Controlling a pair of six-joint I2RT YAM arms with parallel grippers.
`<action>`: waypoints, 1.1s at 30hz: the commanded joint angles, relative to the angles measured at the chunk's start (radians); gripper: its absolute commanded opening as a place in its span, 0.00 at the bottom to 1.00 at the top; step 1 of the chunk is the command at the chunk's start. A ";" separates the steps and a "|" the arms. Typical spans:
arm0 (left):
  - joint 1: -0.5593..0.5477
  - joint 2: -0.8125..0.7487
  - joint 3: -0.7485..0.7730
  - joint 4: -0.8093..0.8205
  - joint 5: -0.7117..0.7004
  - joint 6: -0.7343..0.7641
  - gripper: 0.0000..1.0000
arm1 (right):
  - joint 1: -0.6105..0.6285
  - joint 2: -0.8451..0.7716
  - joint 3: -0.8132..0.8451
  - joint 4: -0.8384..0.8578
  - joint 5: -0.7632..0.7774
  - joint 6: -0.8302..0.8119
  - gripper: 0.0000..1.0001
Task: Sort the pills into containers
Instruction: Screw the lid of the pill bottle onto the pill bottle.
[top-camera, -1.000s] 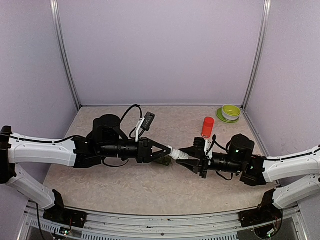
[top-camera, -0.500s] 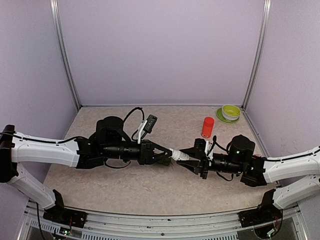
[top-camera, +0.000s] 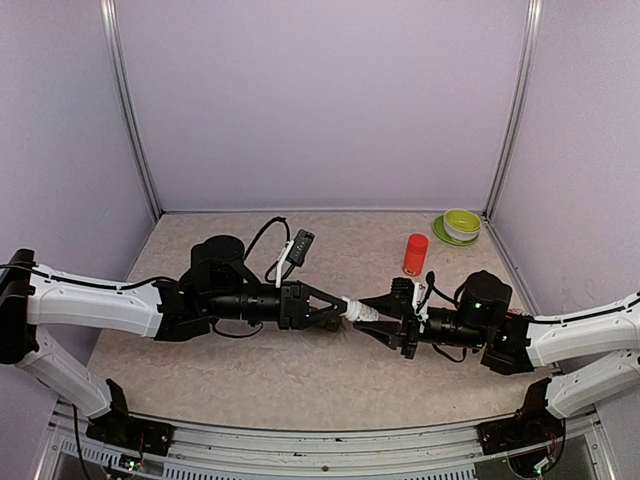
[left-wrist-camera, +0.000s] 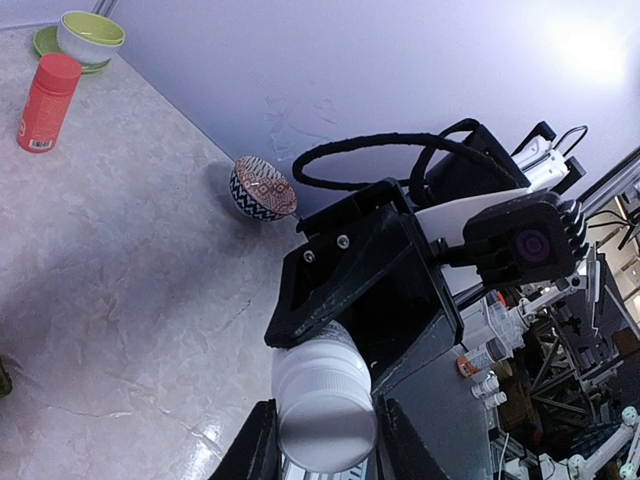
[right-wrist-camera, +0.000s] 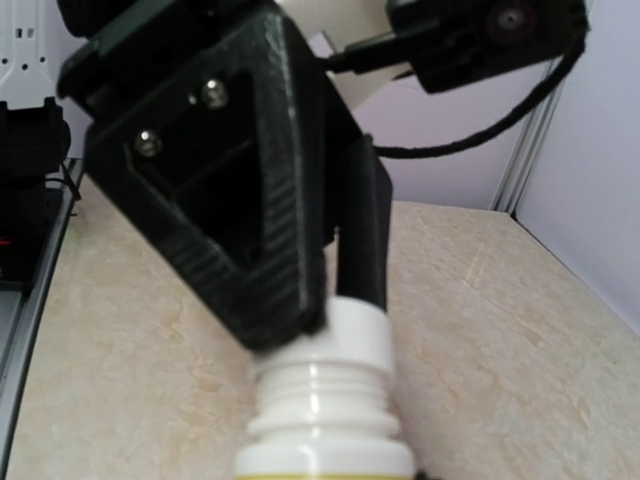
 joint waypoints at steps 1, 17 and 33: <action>-0.009 0.014 -0.016 0.059 0.028 -0.018 0.24 | 0.011 -0.017 -0.018 0.053 -0.014 0.005 0.18; -0.020 0.035 0.001 -0.027 -0.059 -0.064 0.25 | 0.032 -0.001 0.001 0.038 0.076 -0.030 0.17; -0.025 0.089 0.019 0.033 0.082 -0.056 0.25 | 0.111 -0.015 0.012 0.041 0.249 -0.138 0.16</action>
